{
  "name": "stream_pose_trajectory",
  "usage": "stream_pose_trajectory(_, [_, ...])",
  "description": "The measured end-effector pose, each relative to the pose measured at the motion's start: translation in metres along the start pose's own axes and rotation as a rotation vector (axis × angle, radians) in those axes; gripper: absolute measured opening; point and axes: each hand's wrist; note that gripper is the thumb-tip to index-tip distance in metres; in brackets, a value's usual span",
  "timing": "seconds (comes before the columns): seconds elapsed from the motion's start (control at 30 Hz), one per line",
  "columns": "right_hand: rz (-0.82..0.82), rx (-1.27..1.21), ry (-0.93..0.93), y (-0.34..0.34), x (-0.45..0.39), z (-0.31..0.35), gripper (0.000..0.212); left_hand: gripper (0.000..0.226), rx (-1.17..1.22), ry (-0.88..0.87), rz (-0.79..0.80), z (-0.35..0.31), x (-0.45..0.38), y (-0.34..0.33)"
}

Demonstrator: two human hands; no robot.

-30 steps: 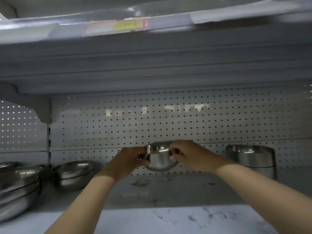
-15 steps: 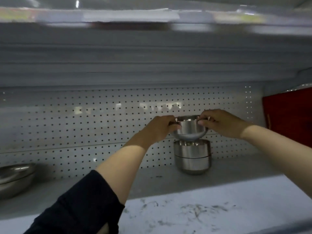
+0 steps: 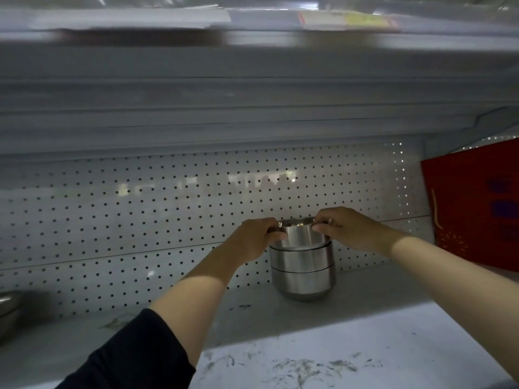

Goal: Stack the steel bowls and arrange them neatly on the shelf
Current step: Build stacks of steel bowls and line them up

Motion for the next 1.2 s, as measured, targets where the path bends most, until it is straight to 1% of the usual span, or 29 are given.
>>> stream_pose_trajectory(0.17, [-0.026, -0.032, -0.01, -0.006, 0.003, -0.002, 0.02, 0.032, -0.034, -0.011, 0.019, 0.001, -0.003, -0.003])
stream_pose_trajectory(0.33, [-0.013, -0.028, -0.03, -0.004, 0.006, 0.003, 0.02, 0.033, 0.04, 0.022, 0.068, -0.001, 0.0, 0.002])
stream_pose_trajectory(0.37, [-0.037, -0.027, -0.026, -0.002, 0.008, 0.006, 0.019, 0.034, 0.069, 0.032, 0.079, 0.0, 0.003, 0.005])
stream_pose_trajectory(0.43, [-0.143, -0.045, -0.019, 0.001, 0.012, 0.015, 0.012, 0.04, 0.095, 0.053, 0.061, 0.008, 0.012, 0.016])
stream_pose_trajectory(0.5, [-0.219, -0.071, -0.002, 0.0, 0.014, 0.035, 0.009, 0.036, 0.052, 0.085, 0.014, 0.022, 0.028, 0.03])
stream_pose_trajectory(0.57, [-0.182, -0.086, 0.038, -0.012, 0.011, 0.067, 0.008, 0.028, -0.021, 0.132, -0.013, 0.04, 0.051, 0.046])
stream_pose_trajectory(0.63, [-0.083, -0.07, 0.088, -0.036, 0.005, 0.106, 0.009, 0.022, -0.099, 0.177, -0.019, 0.059, 0.079, 0.061])
stream_pose_trajectory(0.77, [0.071, -0.089, 0.13, -0.096, -0.002, 0.196, 0.009, 0.02, -0.17, 0.281, -0.006, 0.105, 0.139, 0.092])
stream_pose_trajectory(0.87, [0.146, -0.002, 0.202, -0.139, -0.002, 0.259, 0.012, 0.022, -0.239, 0.319, 0.02, 0.143, 0.187, 0.12])
stream_pose_trajectory(0.97, [0.164, 0.021, 0.231, -0.175, 0.001, 0.322, 0.022, 0.023, -0.274, 0.274, 0.023, 0.18, 0.249, 0.151])
stream_pose_trajectory(1.03, [0.157, -0.014, 0.212, -0.197, 0.003, 0.362, 0.023, 0.022, -0.285, 0.222, 0.004, 0.206, 0.289, 0.17])
stream_pose_trajectory(1.1, [0.165, -0.037, 0.192, -0.217, 0.003, 0.397, 0.022, 0.019, -0.28, 0.212, -0.012, 0.231, 0.324, 0.189])
stream_pose_trajectory(1.2, [0.147, -0.103, 0.164, -0.242, 0.001, 0.441, 0.021, 0.014, -0.254, 0.224, -0.108, 0.265, 0.365, 0.221])
Point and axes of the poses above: each hand's wrist, its own x-axis away from the middle knuckle, its own y-axis out of the back of the hand, z = x × y, and after that the axes turned 4 degrees about y, right-handed
